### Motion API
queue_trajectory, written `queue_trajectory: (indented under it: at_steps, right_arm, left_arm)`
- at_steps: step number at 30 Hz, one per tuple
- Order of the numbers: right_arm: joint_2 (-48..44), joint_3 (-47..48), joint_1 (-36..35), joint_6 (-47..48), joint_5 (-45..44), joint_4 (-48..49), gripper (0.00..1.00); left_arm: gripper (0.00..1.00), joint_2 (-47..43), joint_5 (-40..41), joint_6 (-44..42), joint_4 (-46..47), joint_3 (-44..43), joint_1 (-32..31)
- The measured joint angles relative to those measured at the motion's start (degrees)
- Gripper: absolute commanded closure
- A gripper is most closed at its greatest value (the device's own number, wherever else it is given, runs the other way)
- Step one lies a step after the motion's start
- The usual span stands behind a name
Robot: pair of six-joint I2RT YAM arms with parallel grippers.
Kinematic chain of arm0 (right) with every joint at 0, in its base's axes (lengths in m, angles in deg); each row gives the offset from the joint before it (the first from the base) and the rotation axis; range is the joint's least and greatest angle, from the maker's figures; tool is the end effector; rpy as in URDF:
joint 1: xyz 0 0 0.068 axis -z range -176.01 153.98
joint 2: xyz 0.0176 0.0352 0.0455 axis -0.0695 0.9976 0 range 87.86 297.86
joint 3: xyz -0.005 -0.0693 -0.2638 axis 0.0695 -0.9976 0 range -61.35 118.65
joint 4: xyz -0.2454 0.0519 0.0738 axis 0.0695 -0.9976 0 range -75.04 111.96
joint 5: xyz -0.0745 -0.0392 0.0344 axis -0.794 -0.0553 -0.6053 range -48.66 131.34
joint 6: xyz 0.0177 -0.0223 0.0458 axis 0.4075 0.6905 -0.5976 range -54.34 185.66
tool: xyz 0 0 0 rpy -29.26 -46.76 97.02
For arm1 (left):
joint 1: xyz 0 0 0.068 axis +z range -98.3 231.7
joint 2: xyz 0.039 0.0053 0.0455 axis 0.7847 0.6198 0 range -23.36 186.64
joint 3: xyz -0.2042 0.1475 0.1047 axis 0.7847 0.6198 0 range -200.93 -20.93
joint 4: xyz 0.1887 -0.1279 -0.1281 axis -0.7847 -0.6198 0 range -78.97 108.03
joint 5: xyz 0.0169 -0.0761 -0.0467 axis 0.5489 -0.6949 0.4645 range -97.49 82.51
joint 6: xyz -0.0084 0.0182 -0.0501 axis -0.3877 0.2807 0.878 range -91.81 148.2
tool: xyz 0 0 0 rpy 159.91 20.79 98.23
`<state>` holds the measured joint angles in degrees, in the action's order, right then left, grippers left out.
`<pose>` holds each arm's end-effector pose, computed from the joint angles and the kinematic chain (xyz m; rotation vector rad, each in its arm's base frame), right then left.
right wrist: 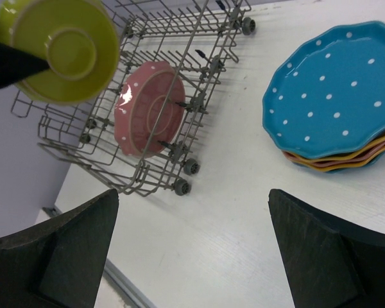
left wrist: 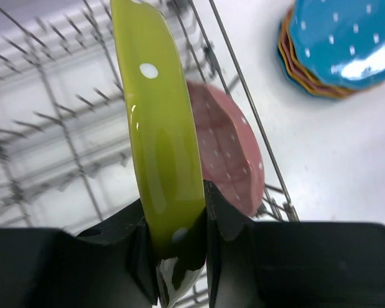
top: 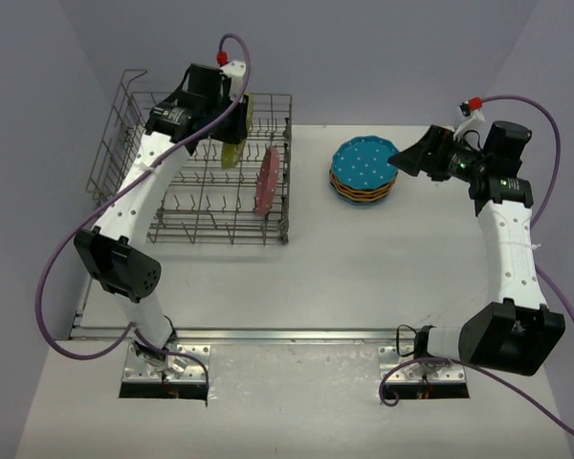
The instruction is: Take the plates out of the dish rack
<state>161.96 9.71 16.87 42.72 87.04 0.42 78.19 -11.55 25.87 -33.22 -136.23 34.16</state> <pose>0.2838 -0.0388 0.3732 0.0953 1.9684 0.9055 0.3649 -0.1179 0.4220 0.4235 2.1921 -0.2243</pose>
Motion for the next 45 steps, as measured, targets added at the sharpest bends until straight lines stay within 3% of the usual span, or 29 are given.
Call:
queue_trajectory:
  at_steps: [6, 9, 14, 21, 26, 30, 36, 43, 45]
  right_arm:
    - [3.33, 2.75, 0.0, -5.21, 3.25, 0.08, 0.01]
    - [5.47, 3.62, 0.0, -9.06, 6.24, 1.32, 0.01]
    - [9.84, 3.66, -0.51, -16.83, 12.02, 5.06, 0.01]
    - [16.91, 3.66, -6.85, -21.63, 18.23, 7.48, 0.01]
    - [19.86, 3.12, -14.87, -19.79, 20.45, 6.7, 0.01]
    - [19.9, 1.74, -19.12, -15.64, 21.85, 4.23, 0.07]
    - [19.78, -1.27, -19.5, -8.81, 24.56, 0.47, 0.24]
    - [17.05, -6.48, -19.37, -5.0, 27.9, 0.4, 0.88]
    - [16.32, -6.66, -19.37, -4.36, 28.05, 0.9, 1.0]
  left_arm:
    - [1.0, -7.21, 6.34, -13.54, 4.85, 2.28, -2.99]
    - [1.0, -14.9, 11.28, -25.77, 8.88, 13.04, -10.63]
    - [1.0, -26.33, 15.97, -46.91, 16.77, 32.34, -29.41]
    - [1.0, -35.08, 21.76, -71.9, 23.08, 50.73, -46.73]
    - [1.0, -37.21, 24.37, -83.19, 27.59, 57.72, -55.1]
    - [1.0, -36.89, 25.19, -87.16, 30.42, 59.12, -55.9]
    - [1.0, -36.65, 27.67, -88.45, 35.27, 59.12, -55.74]
    - [0.98, -36.65, 27.39, -87.94, 35.2, 61.08, -55.09]
    - [0.87, -36.69, 27.72, -87.22, 35.83, 61.63, -54.43]
